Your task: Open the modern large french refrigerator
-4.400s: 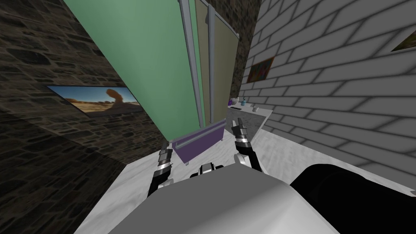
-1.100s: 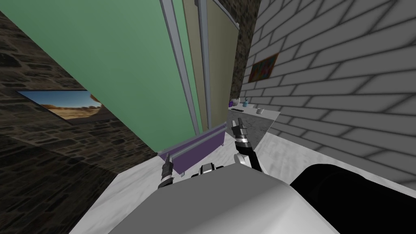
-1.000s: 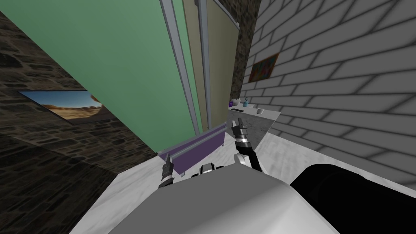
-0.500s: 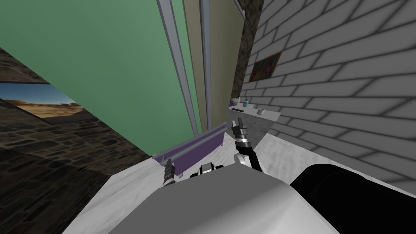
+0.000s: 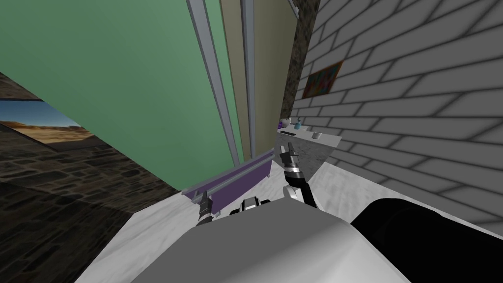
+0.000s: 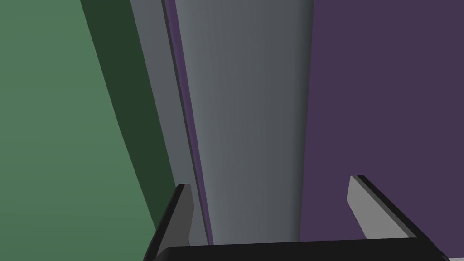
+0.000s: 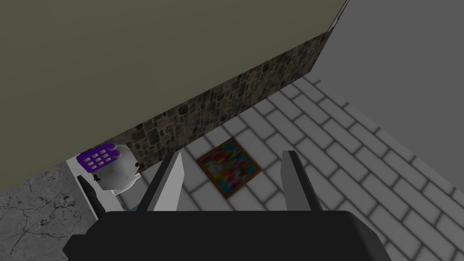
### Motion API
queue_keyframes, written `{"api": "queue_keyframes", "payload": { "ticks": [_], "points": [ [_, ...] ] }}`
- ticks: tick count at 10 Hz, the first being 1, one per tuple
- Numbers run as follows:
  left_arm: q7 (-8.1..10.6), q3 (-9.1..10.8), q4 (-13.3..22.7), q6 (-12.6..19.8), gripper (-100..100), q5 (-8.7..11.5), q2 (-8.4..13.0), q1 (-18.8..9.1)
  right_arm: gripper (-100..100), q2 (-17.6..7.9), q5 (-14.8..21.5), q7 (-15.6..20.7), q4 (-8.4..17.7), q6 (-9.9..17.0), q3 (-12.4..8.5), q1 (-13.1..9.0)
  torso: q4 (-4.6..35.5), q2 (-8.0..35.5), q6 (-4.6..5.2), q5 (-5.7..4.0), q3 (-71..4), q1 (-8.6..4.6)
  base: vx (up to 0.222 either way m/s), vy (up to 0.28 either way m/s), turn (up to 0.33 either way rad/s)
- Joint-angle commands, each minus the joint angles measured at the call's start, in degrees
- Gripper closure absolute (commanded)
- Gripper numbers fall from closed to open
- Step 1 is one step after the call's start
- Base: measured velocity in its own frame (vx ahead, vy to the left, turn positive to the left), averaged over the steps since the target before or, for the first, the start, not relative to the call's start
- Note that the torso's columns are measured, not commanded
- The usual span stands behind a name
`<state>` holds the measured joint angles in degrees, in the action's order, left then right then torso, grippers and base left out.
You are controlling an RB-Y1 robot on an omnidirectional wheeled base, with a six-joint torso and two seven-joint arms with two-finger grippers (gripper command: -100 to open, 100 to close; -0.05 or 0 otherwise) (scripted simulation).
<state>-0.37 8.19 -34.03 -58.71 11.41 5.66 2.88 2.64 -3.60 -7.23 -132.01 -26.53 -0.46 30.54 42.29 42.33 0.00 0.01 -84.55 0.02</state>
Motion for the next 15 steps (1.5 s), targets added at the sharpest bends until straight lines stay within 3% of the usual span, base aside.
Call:
{"api": "queue_keyframes", "payload": {
  "ticks": [1, 5, 15],
  "points": [
    [0.12, -0.10, -0.43, 0.48, 100, -0.13, 0.23, -0.31, 0, 0.01, 0.00, 0.00, 0.00, 0.00, 0.00, -0.01, -0.11, -0.11, 0.04, 0.12, 0.01, 0.08, -0.100, -0.025, 0.029],
    [0.40, -0.33, -1.09, 2.14, 100, -0.41, 0.70, -0.79, 0, 0.02, 0.00, 0.00, 0.01, 0.01, 0.02, -0.03, -0.13, -0.10, -0.02, 0.09, -0.03, 0.02, -0.196, -0.082, 0.037],
    [0.89, -1.22, -1.65, 2.52, 100, -1.08, 0.89, -0.13, 0, 0.01, 0.00, 0.00, 0.00, 0.00, 0.01, -0.02, -0.16, -0.09, 0.05, 0.14, -0.02, 0.05, -0.154, -0.053, 0.023]
  ]
}}
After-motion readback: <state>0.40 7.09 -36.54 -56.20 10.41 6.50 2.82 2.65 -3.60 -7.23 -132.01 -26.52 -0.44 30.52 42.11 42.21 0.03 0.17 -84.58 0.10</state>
